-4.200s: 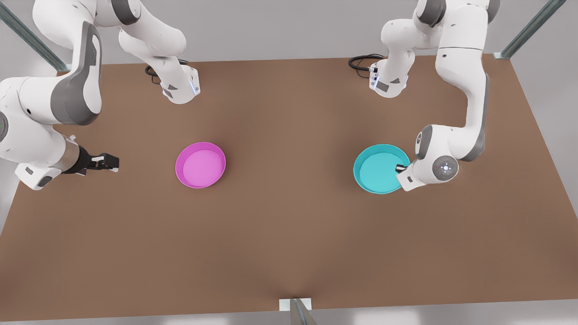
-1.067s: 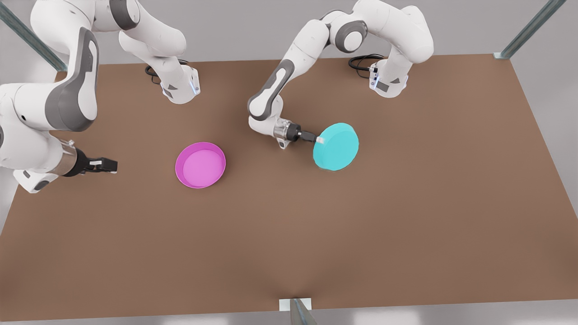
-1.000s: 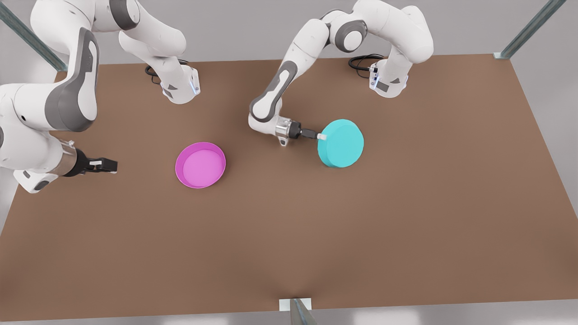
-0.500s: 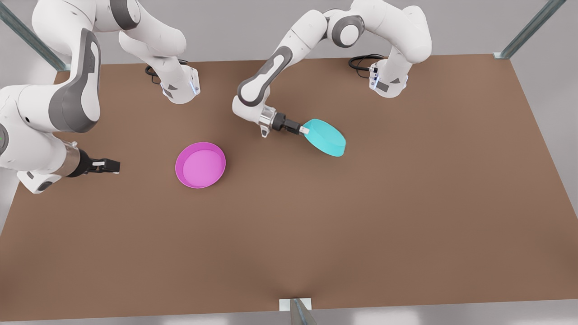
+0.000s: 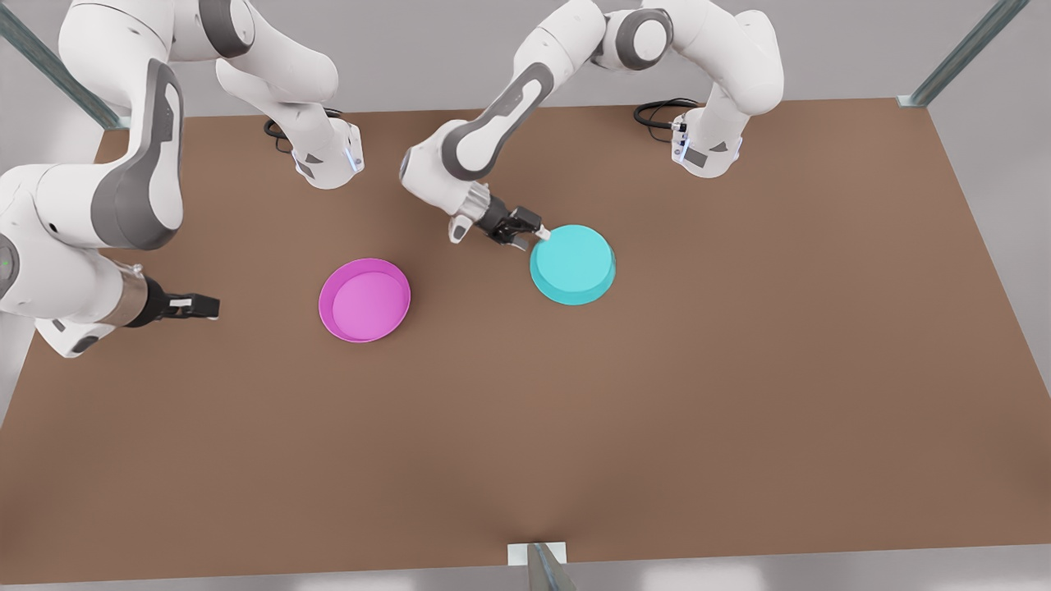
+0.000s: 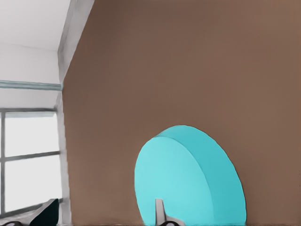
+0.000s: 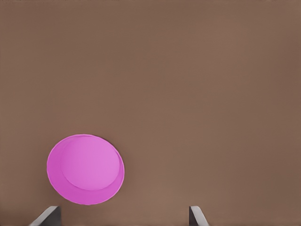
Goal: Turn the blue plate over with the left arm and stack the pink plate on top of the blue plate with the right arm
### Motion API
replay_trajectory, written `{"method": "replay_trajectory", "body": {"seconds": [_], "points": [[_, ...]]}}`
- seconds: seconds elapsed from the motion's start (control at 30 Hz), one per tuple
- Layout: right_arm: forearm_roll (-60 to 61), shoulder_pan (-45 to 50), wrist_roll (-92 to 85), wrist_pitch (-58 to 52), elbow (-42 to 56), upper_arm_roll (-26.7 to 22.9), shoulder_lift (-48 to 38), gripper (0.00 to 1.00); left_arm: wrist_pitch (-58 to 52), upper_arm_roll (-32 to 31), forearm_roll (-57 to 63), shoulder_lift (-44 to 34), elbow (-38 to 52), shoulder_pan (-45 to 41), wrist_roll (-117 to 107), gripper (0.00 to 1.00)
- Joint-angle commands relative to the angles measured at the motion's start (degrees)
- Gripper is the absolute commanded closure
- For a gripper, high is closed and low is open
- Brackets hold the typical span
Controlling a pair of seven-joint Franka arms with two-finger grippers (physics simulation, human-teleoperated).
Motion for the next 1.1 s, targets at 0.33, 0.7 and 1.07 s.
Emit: {"method": "replay_trajectory", "body": {"seconds": [0.33,0.7,1.07], "points": [[0.3,1.3,5.2,9.8,-11.1,5.0,0.2,0.0,1.6,-39.1,-2.4,-55.1,-15.6,70.6,30.4,0.0],[8.0,-3.3,9.5,44.1,-42.3,14.2,-6.2,0.0,-5.1,-39.2,0.5,-53.7,-15.1,75.8,30.2,0.0],[14.5,-16.8,-1.0,57.0,-51.3,19.2,-0.5,0.0,-6.7,-39.4,0.8,-53.3,-14.8,75.5,29.9,0.0]]}}
